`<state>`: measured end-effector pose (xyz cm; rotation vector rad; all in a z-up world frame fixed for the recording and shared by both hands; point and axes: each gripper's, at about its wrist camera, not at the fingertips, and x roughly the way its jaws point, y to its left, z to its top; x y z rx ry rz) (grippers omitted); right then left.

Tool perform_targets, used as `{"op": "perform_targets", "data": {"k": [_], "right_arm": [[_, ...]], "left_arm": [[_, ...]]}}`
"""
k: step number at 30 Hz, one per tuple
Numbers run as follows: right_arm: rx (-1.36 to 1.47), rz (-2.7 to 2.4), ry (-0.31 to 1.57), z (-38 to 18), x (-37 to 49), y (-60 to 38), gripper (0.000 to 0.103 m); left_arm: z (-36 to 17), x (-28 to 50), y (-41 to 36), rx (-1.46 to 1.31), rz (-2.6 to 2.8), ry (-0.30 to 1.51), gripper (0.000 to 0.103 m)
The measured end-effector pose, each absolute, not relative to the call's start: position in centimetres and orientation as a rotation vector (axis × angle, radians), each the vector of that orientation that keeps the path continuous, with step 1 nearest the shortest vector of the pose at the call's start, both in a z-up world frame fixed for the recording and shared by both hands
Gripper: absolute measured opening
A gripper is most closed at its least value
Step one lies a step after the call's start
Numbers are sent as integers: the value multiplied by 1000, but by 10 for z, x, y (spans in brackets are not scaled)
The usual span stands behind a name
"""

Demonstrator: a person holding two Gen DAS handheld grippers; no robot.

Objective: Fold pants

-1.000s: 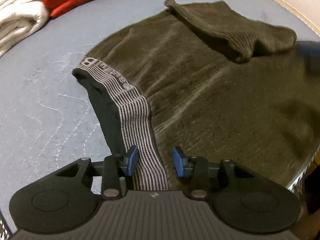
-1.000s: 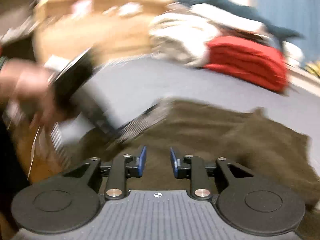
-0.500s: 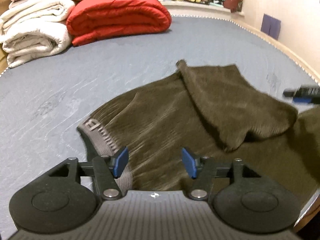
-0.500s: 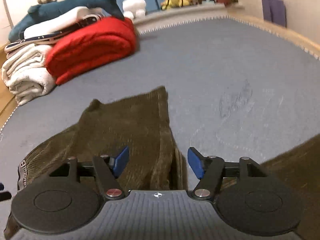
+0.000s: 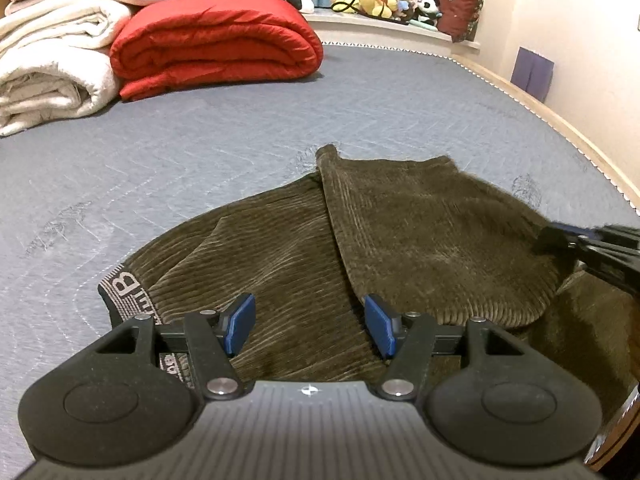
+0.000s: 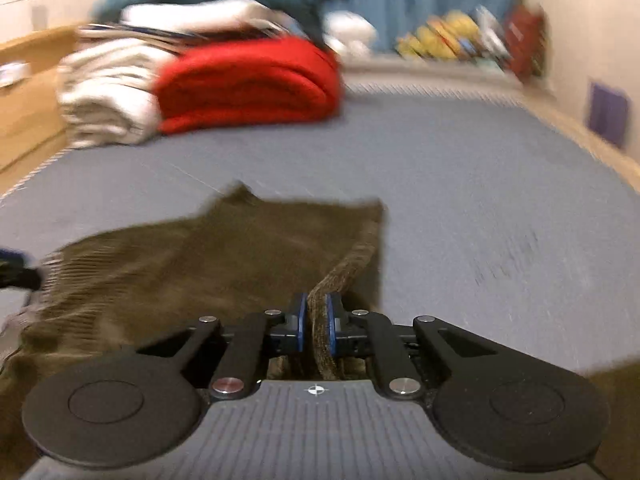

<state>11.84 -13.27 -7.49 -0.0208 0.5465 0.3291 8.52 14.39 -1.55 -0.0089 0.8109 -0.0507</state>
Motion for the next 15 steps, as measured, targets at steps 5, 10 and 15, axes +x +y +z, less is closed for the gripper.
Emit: {"op": "perform_targets", "data": {"k": [5, 10, 15], "right_arm": [[-224, 639, 380, -62, 69, -110, 8], [-358, 835, 468, -86, 53, -96, 4], [14, 750, 564, -79, 93, -130, 47]], "left_arm": [[-22, 97, 146, -33, -37, 832, 66], [-28, 109, 146, -69, -27, 851, 66], [-30, 119, 147, -94, -17, 861, 66]]}}
